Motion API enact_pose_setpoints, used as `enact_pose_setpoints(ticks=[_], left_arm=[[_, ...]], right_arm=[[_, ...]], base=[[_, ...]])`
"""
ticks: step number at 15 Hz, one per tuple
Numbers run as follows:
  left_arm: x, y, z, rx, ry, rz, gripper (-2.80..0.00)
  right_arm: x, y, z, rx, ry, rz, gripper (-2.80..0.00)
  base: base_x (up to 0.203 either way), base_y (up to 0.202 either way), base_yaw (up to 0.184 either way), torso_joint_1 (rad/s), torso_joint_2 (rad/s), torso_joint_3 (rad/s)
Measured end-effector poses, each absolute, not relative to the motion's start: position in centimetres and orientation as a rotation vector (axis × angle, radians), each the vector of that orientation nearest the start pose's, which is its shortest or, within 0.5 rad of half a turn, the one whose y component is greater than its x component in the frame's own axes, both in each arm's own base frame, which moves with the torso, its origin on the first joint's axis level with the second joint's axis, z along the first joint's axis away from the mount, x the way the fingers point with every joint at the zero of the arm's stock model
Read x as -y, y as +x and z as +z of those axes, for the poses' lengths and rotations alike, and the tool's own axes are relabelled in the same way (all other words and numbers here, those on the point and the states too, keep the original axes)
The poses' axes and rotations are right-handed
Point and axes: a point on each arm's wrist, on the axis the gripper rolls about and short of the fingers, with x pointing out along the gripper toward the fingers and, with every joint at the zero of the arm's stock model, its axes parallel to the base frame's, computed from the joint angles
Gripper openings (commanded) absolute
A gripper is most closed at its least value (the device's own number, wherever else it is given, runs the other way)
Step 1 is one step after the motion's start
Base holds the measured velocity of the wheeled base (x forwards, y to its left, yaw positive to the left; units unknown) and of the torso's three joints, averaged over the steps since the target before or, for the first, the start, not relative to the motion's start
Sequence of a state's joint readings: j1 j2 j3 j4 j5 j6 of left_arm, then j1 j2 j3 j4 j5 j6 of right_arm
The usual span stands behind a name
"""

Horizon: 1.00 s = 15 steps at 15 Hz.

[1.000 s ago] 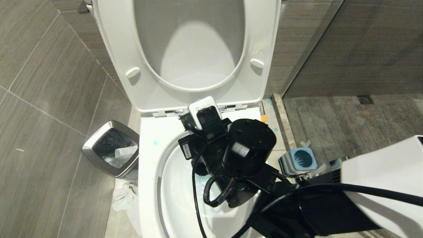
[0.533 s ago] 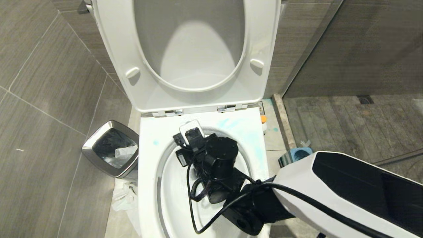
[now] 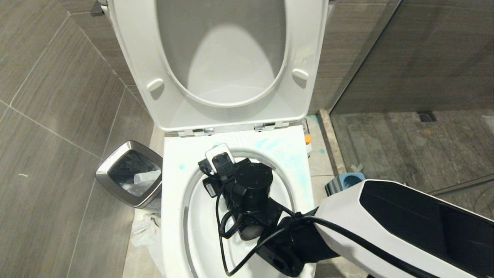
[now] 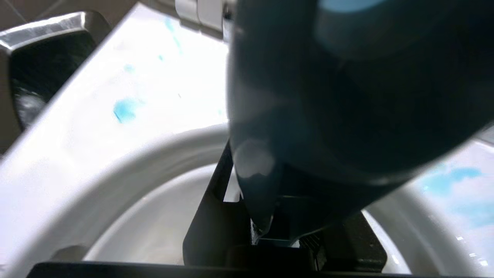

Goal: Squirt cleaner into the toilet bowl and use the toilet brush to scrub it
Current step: Scrub the toilet bowl

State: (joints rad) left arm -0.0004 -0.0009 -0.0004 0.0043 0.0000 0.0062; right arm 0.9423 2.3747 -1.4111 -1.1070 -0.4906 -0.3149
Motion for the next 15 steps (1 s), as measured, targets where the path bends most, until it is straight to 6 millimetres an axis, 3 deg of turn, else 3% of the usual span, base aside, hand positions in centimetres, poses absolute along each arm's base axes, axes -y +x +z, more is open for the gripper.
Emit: enact_pose_setpoints(ticks=[4,7,15], left_arm=[[0.0,-2.3,7.5,-0.003,0.007,0.000,-2.80],[0.0,-2.3,7.5,-0.003,0.004,0.000,-2.80],[0.0,-2.3,7.5,-0.003,0.000,-0.001,-2.80]], right_arm=[[-36.7,27.5,17.0,0.212,-0.182,0.420,-2.80],[-36.1,27.1,18.3,0.218,-0.167,0.418,-2.80],[-37.5,29.1,12.8,0.130,-0.186,0.417,-2.80]], base=[[0.000,0.000,0.000,0.000,0.00,0.000],[0.000,0.000,0.000,0.000,0.00,0.000],[0.000,0.000,0.000,0.001,0.00,0.056]])
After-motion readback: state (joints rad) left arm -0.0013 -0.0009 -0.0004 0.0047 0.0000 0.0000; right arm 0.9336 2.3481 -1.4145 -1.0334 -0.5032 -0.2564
